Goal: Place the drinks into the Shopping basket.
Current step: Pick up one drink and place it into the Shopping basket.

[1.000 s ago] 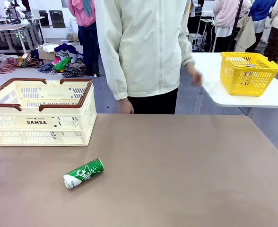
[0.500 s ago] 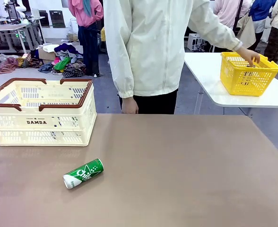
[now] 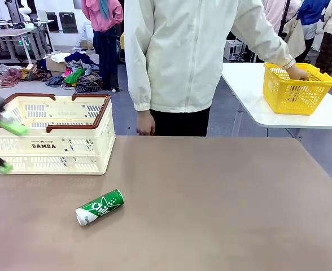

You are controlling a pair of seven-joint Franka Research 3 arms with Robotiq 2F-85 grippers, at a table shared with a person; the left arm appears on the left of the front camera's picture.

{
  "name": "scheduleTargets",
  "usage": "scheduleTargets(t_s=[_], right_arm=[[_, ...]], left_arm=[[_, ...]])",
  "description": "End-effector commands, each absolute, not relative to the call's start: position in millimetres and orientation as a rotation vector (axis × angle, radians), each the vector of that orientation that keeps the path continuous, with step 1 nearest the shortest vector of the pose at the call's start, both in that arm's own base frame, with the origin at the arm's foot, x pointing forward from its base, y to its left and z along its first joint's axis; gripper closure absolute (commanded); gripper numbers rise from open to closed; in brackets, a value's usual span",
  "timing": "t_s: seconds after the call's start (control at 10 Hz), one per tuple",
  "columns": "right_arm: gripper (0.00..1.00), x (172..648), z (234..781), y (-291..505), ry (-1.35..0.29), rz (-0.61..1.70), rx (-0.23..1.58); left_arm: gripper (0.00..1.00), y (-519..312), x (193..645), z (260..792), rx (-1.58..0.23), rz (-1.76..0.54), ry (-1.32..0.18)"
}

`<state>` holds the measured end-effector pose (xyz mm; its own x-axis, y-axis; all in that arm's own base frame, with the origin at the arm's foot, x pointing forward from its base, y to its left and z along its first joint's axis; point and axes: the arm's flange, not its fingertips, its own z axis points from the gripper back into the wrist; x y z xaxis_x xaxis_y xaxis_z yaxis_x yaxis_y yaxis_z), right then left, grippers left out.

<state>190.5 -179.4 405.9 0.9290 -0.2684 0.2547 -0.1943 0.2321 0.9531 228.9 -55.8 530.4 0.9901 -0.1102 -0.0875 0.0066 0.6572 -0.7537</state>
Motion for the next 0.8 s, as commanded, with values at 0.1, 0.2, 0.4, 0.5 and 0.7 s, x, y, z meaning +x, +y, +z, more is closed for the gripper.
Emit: scheduleTargets(t_s=[0.1, 0.2, 0.4, 0.5, 0.7], right_arm=[[0.0, 192, 412, -179, -0.417, -0.062, 1.36], [0.0, 192, 412, -179, -0.417, -0.062, 1.36], [0.0, 192, 412, -179, -0.417, -0.062, 1.36], [0.0, 192, 412, -179, -0.417, -0.062, 1.36], [0.0, 192, 412, -179, -0.417, -0.062, 1.36]], left_arm=[[0.0, -161, 244, 490, -0.385, -0.064, 0.095], [0.0, -170, 260, 480, -0.26, 0.005, 0.053], [0.0, -170, 236, 484, -0.375, -0.082, 0.062], [0.0, -170, 236, 484, -0.375, -0.082, 0.062], [0.0, -170, 236, 484, -0.375, -0.082, 0.062]])
